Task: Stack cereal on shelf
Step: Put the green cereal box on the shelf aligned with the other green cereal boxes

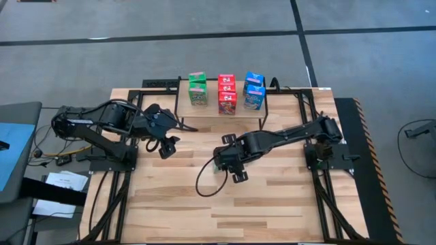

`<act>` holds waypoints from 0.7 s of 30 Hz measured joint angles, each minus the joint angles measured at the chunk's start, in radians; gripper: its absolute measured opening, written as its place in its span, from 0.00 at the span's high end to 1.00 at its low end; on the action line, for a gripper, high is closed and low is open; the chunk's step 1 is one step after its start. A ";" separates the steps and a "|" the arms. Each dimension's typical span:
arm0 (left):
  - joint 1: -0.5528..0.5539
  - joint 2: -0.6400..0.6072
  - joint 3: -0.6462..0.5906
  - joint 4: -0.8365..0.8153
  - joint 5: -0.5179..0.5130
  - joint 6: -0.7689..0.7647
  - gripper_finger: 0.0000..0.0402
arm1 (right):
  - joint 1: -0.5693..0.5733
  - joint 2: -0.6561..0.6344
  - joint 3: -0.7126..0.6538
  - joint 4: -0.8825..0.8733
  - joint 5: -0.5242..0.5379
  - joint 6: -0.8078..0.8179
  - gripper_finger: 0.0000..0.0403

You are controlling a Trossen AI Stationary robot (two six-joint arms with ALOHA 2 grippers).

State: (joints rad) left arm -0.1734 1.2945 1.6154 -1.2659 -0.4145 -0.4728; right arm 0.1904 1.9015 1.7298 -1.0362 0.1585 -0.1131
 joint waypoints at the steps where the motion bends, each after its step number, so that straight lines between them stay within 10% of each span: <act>1: 0.000 0.000 0.000 0.000 0.000 0.008 0.36 | -0.004 0.000 -0.001 -0.002 0.000 0.000 0.52; 21: 0.000 0.000 0.000 0.000 -0.003 0.042 0.36 | -0.056 0.000 -0.001 0.020 -0.002 -0.042 0.45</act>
State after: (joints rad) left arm -0.1734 1.2945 1.6154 -1.2663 -0.4171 -0.4305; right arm 0.1345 1.9018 1.7287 -1.0162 0.1563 -0.1553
